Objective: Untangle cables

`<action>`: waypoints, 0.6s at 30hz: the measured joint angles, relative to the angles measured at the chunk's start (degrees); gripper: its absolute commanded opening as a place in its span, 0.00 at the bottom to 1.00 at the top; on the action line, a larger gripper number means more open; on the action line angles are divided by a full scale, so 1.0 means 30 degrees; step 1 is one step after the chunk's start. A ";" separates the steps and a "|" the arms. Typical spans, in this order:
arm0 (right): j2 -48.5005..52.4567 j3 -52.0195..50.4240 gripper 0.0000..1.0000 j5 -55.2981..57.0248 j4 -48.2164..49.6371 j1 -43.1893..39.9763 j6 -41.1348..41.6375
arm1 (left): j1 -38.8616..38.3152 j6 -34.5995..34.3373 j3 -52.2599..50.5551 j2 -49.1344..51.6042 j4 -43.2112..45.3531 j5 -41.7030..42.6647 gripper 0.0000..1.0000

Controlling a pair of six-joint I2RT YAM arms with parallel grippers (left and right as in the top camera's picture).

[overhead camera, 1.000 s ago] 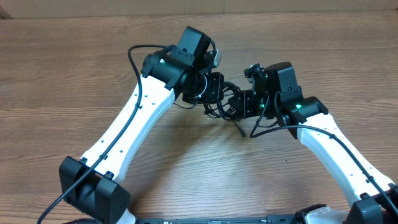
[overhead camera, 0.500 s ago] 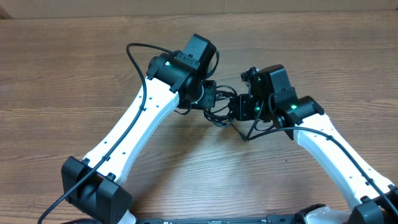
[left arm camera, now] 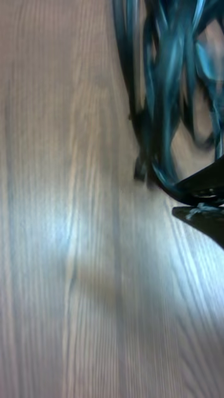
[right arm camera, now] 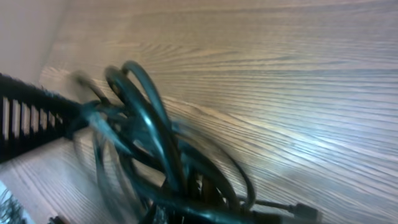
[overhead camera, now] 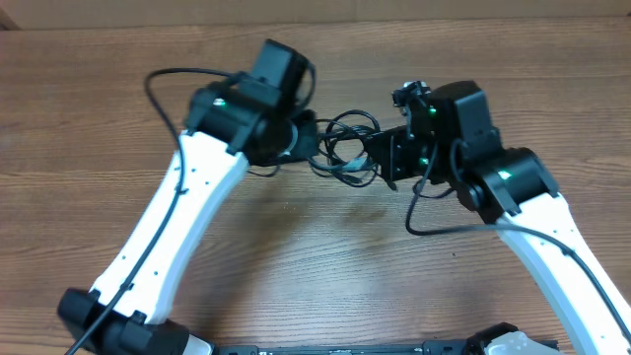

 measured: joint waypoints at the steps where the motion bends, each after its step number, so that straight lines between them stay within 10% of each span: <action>1: -0.0350 0.0000 0.04 0.0029 -0.0168 -0.0073 0.0022 | 0.0444 -0.0175 0.0000 -0.0175 -0.0335 -0.0313 0.04; 12: -0.3417 0.0029 0.04 0.1668 -0.0597 -0.1122 0.0022 | 0.3912 -0.1406 -0.0036 -0.0619 -0.1392 -0.5042 0.04; 14: -0.3351 0.0029 0.21 -0.0124 -0.0699 -0.1202 -0.0816 | 0.4000 -0.1406 -0.0036 -0.0619 -0.1370 -0.5282 0.04; 18: -0.3140 0.0058 0.21 -0.1931 -0.0998 -0.1260 -0.2186 | 0.4182 -0.1406 -0.0044 -0.0619 -0.1392 -0.5654 0.04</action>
